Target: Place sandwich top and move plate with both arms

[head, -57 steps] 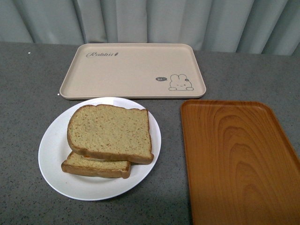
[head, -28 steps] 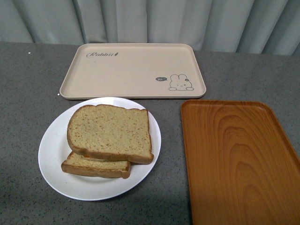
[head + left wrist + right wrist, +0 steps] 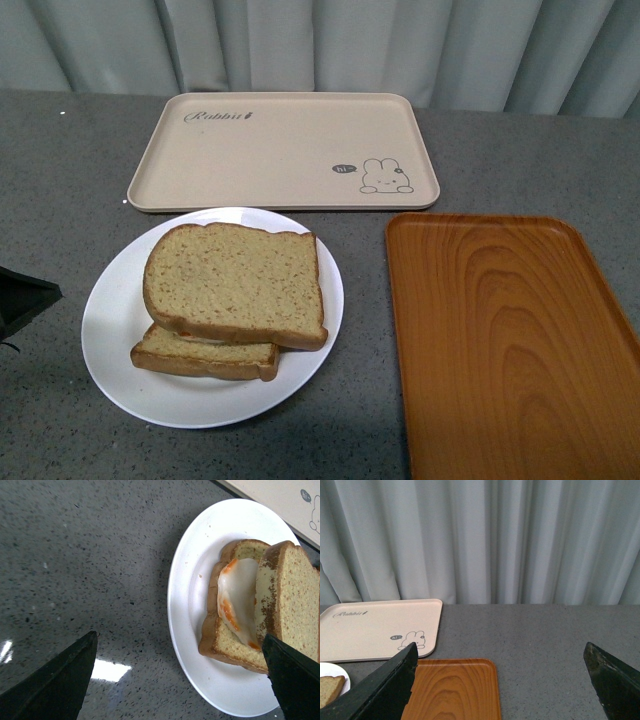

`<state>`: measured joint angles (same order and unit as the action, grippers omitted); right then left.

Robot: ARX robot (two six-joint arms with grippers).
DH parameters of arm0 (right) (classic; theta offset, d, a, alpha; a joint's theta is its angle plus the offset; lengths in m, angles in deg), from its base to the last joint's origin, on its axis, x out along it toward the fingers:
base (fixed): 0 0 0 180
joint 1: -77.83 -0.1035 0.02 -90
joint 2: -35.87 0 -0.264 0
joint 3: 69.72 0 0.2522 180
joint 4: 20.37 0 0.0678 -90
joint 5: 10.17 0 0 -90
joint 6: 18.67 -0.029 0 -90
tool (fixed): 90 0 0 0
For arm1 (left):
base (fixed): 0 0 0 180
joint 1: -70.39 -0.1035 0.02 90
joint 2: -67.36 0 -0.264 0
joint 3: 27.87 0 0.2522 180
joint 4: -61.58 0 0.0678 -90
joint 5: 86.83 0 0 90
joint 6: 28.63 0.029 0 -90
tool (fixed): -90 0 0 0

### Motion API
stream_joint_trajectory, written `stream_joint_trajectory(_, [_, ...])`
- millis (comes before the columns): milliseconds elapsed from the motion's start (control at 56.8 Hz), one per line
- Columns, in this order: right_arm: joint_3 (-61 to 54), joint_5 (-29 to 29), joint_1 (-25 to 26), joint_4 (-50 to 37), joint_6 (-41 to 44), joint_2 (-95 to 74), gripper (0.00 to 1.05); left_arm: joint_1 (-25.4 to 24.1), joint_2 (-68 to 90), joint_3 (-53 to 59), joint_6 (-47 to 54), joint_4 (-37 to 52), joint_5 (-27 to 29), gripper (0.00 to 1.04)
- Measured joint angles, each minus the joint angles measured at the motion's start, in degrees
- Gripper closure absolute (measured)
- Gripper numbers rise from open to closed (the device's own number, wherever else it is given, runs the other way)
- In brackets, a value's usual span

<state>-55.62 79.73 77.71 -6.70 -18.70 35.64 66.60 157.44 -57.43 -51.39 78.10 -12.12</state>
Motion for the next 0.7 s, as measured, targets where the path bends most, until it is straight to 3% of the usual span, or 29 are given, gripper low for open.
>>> stream_joint_trajectory(352, [0.0, 0.0, 0.0, 0.0, 0.0, 0.0, 0.09, -4.0, 15.3, -6.3, -4.2, 3.4, -12.5, 0.06])
stream_joint_trajectory(704, [0.0, 0.0, 0.0, 0.0, 0.0, 0.0, 0.09, -4.4, 23.5, -11.5, -10.4, 5.0, -16.9, 0.06])
